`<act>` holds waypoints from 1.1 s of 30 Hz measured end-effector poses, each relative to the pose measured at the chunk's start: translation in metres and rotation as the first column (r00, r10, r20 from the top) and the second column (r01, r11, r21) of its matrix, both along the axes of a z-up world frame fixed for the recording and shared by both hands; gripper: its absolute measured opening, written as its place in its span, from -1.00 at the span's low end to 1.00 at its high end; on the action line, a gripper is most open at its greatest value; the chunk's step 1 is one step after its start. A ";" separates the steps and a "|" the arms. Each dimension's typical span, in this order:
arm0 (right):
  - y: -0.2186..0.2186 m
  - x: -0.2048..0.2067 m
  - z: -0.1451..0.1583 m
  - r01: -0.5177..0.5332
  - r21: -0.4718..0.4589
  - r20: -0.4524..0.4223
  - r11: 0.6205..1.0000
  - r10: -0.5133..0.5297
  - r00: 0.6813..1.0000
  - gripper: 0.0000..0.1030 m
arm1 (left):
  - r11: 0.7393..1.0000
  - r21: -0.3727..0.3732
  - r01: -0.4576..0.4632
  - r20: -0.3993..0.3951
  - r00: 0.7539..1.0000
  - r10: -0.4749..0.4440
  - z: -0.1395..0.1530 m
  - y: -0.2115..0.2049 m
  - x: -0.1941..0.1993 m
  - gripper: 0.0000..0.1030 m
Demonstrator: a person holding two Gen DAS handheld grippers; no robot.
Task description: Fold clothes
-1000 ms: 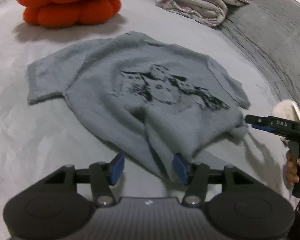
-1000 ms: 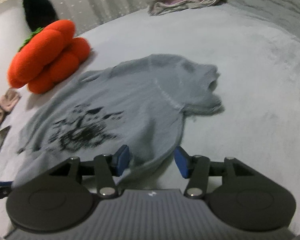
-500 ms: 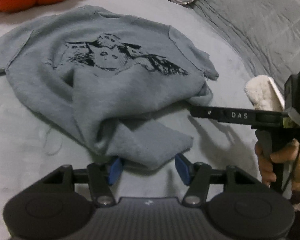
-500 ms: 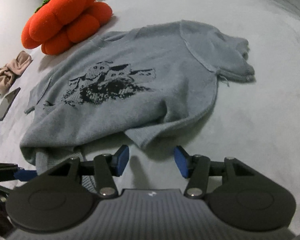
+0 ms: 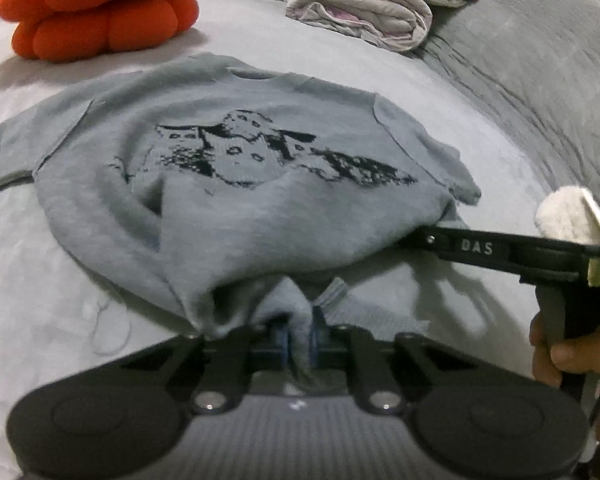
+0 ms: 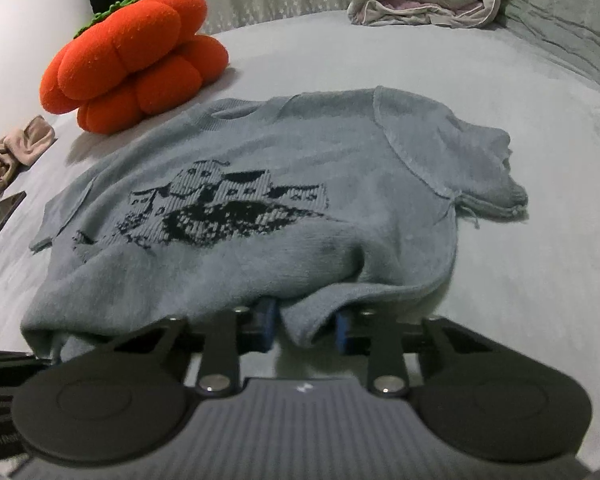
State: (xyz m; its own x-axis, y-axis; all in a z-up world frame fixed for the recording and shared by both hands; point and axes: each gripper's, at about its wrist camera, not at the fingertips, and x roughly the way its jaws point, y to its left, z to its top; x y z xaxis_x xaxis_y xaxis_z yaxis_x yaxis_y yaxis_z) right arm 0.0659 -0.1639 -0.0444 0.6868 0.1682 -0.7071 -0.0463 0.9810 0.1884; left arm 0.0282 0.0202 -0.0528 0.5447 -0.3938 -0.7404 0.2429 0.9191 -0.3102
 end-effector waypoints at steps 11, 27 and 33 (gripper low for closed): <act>-0.017 -0.028 0.036 0.006 0.046 0.066 0.999 -0.009 0.998 -0.83 | 0.995 -0.084 -0.053 0.095 0.994 0.060 0.035 0.060 -0.014 -0.87; -0.032 -0.088 0.076 -0.038 0.024 0.160 0.999 0.034 0.987 -0.93 | 0.996 -0.088 0.002 0.118 0.993 0.009 0.066 0.133 -0.048 -0.88; -0.044 -0.080 0.060 0.001 0.017 0.116 1.000 -0.003 0.993 -0.93 | 0.999 0.002 -0.038 0.090 0.995 0.037 0.051 0.135 -0.036 -0.88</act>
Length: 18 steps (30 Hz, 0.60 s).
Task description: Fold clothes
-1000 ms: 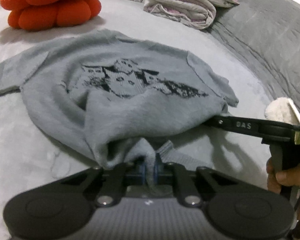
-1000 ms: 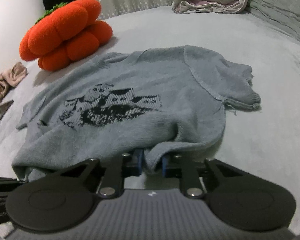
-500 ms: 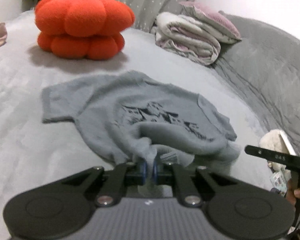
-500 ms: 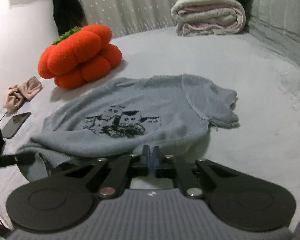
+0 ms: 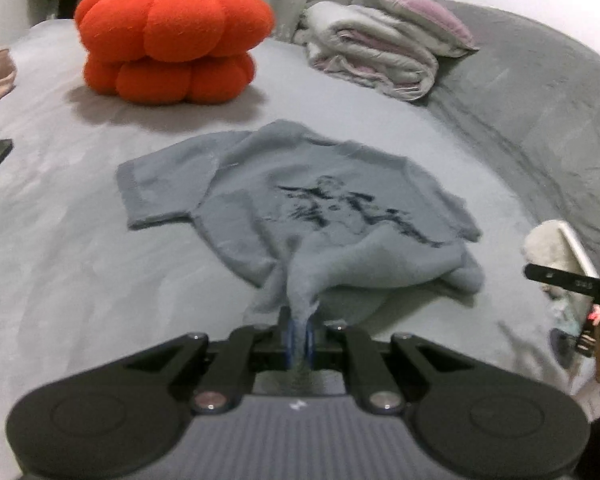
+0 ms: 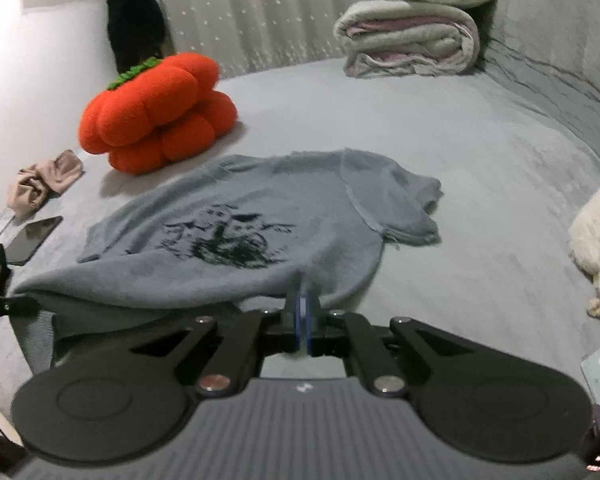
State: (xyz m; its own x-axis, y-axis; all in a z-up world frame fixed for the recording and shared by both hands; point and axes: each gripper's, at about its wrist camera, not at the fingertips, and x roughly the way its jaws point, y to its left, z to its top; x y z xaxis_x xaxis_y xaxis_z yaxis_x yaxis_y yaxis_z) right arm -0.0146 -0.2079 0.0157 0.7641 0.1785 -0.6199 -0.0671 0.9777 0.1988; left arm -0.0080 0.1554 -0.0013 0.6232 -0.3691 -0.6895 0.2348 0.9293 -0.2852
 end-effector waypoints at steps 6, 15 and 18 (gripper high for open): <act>-0.008 0.017 -0.015 0.036 -0.004 -0.027 0.999 -0.036 0.999 -0.93 | 0.997 0.052 -0.064 0.036 0.997 0.063 -0.004 -0.002 0.017 -0.87; 0.003 0.041 -0.027 0.037 0.027 -0.071 0.999 -0.035 0.997 -0.76 | 0.980 0.022 -0.196 0.032 0.980 0.196 -0.018 -0.002 0.058 -0.85; 0.012 0.044 -0.027 0.013 0.026 -0.084 1.000 -0.011 0.996 -0.75 | 0.975 0.017 -0.223 0.027 0.975 0.223 -0.022 -0.005 0.067 -0.83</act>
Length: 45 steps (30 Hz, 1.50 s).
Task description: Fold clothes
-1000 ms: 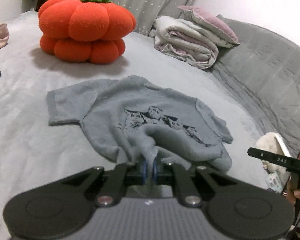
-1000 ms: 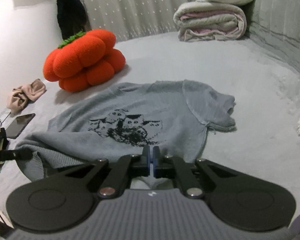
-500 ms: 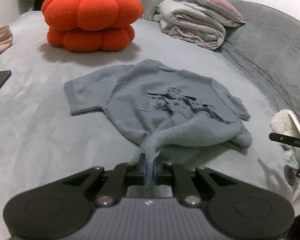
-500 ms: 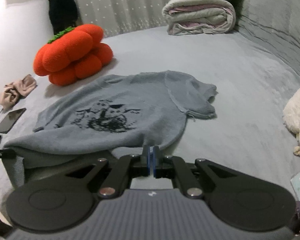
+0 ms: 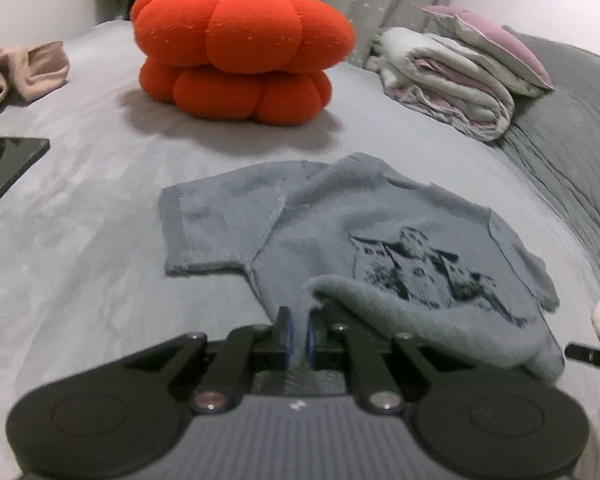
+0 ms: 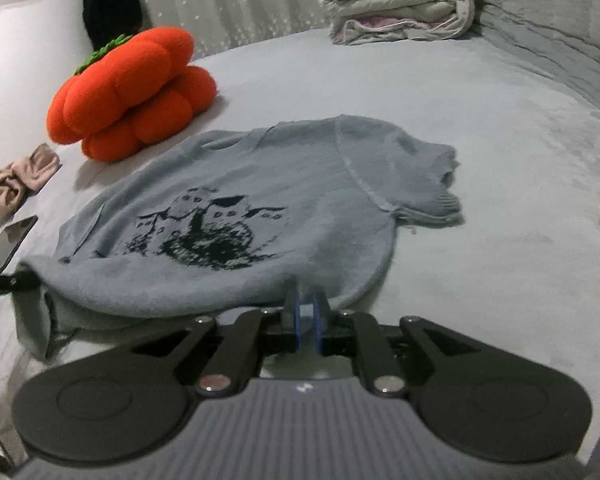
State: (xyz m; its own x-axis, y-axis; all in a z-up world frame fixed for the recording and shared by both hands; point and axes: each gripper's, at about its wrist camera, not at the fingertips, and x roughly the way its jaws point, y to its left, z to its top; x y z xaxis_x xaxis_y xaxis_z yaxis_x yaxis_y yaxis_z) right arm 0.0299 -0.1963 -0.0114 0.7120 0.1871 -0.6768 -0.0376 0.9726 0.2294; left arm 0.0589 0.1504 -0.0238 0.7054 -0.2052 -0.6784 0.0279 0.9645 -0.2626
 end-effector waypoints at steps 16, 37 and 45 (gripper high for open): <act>0.025 0.007 0.000 -0.084 0.051 -0.036 0.995 0.086 0.996 -0.08 | 0.992 -0.125 -0.009 -0.091 0.996 -0.002 0.002 0.022 -0.019 -0.08; 0.041 0.012 -0.032 -0.149 -0.122 -0.187 0.981 0.124 0.974 -0.08 | 0.980 -0.002 0.199 -0.226 0.955 -0.194 -0.028 0.021 -0.044 -0.11; 0.037 0.025 -0.037 -0.104 -0.049 -0.080 0.993 0.100 0.992 -0.41 | 0.989 -0.076 0.123 -0.187 0.973 -0.136 -0.035 0.019 -0.038 -0.83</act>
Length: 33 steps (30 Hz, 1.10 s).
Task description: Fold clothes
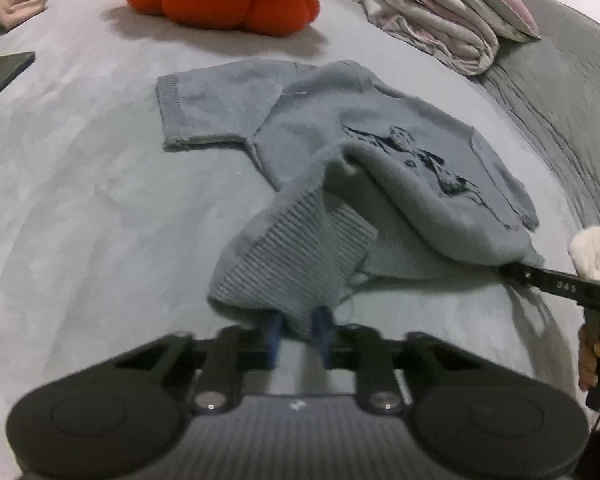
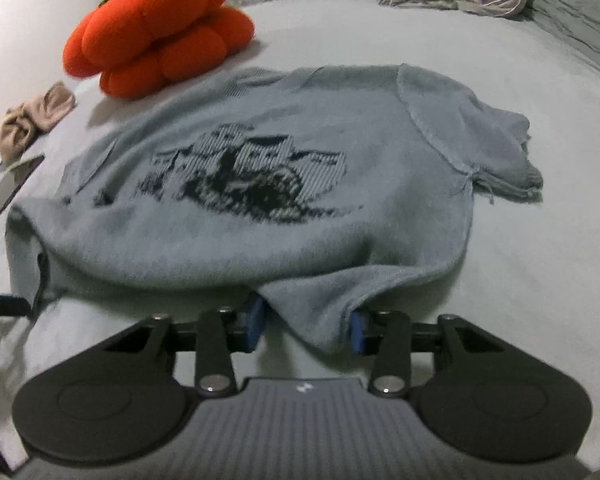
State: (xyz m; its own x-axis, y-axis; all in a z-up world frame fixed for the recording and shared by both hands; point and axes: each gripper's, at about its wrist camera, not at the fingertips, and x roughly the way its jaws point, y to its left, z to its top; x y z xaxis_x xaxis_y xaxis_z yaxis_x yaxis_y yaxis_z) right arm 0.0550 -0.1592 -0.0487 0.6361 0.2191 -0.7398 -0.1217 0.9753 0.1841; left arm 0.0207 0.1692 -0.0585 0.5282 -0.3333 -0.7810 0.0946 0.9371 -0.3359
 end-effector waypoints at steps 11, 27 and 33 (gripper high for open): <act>-0.009 -0.030 0.035 0.015 0.036 0.078 0.999 -0.018 0.997 -0.82 | 0.999 -0.028 0.040 0.234 0.972 -0.032 0.042 0.010 -0.027 -0.89; -0.026 -0.098 0.077 -0.005 -0.007 0.192 1.000 0.006 0.981 -0.97 | 0.949 -0.084 0.303 0.445 0.864 -0.236 0.075 0.024 -0.080 -0.93; -0.041 -0.105 0.070 0.016 -0.004 0.167 1.000 -0.015 0.986 -0.97 | 0.932 -0.096 0.348 0.407 0.869 -0.283 0.065 0.019 -0.075 -0.93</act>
State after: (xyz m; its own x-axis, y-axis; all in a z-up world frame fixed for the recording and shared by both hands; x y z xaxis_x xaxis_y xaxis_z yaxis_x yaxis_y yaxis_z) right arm -0.0498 -0.2003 0.0215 0.7544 0.2039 -0.6239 -0.1347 0.9784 0.1568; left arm -0.0541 0.1883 0.0067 0.6178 -0.6358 -0.4627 0.5267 0.7715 -0.3568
